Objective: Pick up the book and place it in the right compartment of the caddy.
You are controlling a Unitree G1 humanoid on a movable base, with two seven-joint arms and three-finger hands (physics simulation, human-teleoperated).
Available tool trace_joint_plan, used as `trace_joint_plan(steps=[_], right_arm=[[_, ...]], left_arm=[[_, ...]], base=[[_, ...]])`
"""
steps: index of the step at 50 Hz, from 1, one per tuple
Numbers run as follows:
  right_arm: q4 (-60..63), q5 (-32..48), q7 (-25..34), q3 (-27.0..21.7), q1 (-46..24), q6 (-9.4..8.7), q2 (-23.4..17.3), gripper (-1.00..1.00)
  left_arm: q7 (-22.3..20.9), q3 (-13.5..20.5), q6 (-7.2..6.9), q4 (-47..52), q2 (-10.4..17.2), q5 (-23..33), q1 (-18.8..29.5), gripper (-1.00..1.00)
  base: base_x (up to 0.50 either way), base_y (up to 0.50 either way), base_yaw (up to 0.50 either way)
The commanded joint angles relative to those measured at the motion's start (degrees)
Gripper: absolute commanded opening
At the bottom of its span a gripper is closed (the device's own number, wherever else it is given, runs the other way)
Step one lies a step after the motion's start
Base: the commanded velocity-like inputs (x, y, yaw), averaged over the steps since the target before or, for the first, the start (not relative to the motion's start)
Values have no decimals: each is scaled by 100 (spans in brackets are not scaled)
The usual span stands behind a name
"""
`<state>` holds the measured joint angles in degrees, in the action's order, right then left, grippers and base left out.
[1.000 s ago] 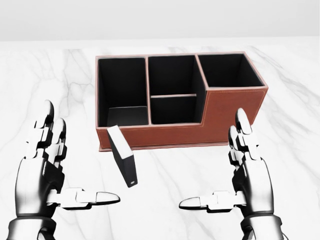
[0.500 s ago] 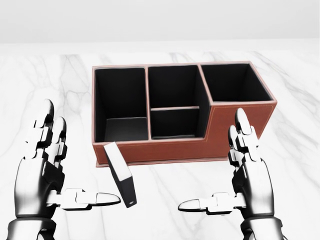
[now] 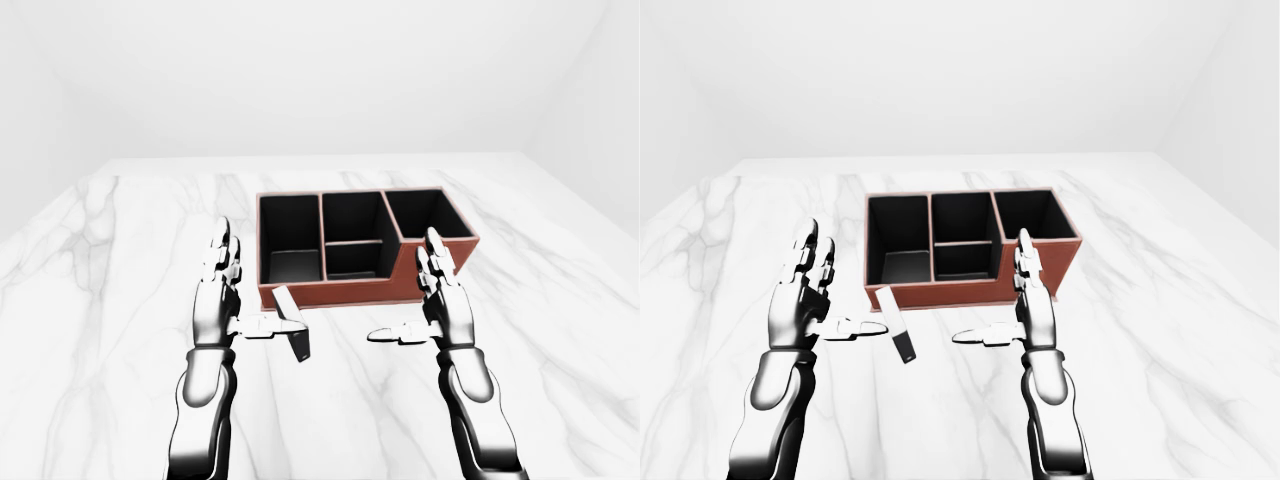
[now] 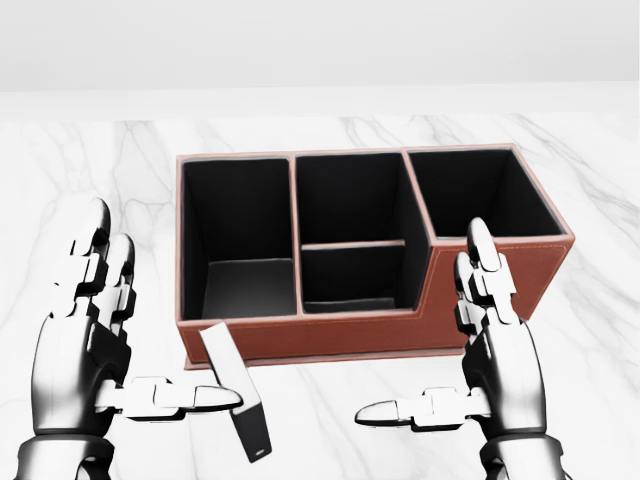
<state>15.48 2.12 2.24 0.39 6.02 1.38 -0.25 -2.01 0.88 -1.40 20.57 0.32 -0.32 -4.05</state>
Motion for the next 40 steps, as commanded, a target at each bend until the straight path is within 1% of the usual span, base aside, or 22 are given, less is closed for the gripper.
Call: trace_joint_plan(steps=[1,6,9,12,16,19,20,21,24,25,27,28,29,30,31,32,33,35,36,37,38,40], right_arm=[[-15,-10,8,-5,-8,8,0,100],[-6,38,-15,27,9,-7,6,100],[-38,56,-1,46,33,80,2,100],[25,66,6,59,54,64,2,100],[-40,66,7,44,44,115,-1,100],[-16,67,12,48,57,101,1,100],[-36,64,15,48,52,112,1,100],[-36,67,14,49,50,107,1,100],[-22,67,19,55,63,104,3,100],[-20,64,19,53,59,97,3,100],[-62,65,21,49,50,125,0,100],[-79,61,21,47,46,133,1,100],[-16,64,22,55,60,89,4,100],[-4,65,21,58,63,87,4,100],[6,62,22,59,65,78,5,100],[5,59,26,60,66,79,3,100],[-37,63,24,55,59,113,1,100],[-21,56,27,50,57,91,1,100],[5,57,28,54,65,73,2,100],[18,56,31,57,71,67,2,100],[-4,56,30,56,67,84,2,100],[-46,63,28,58,59,117,3,100]], left_arm=[[18,-13,-42,34,-4,13,11,100],[13,-4,-19,30,-1,-1,2,100],[10,-10,-8,49,-3,0,-14,100],[14,-6,-9,60,0,10,-9,100],[20,-21,-26,92,0,40,-21,100],[5,-30,-31,129,-3,27,-33,100],[-23,-43,43,155,-1,22,-61,100],[-25,-47,37,174,-2,23,-65,100],[-64,-38,145,131,1,-3,-87,100],[-60,-36,108,169,1,-1,-82,100],[-68,-44,106,196,8,30,-92,100],[-42,-43,176,136,12,102,-95,100],[-79,-40,101,145,14,61,-91,100],[-138,-27,210,189,-5,-70,-114,100],[-117,-18,210,253,-9,-69,-119,100],[-190,-28,345,245,-2,-136,-141,100],[-154,-49,171,365,-1,-83,-156,100],[-123,-39,174,329,-3,-46,-147,100],[-125,-26,238,250,-3,-51,-140,100],[-130,-25,258,234,-3,-56,-143,100],[-111,-25,162,327,0,-38,-144,100],[-101,-9,177,278,2,-26,-131,100]], base=[[18,0,0],[11,0,0],[0,0,0],[0,0,0],[0,0,0],[0,0,0],[0,0,0],[0,0,0],[0,0,0],[0,0,0],[0,0,0],[0,0,0],[0,0,0],[0,0,0],[0,0,0],[0,0,0],[0,0,0],[0,0,0],[0,0,0],[0,0,0],[0,0,0],[0,0,0]])
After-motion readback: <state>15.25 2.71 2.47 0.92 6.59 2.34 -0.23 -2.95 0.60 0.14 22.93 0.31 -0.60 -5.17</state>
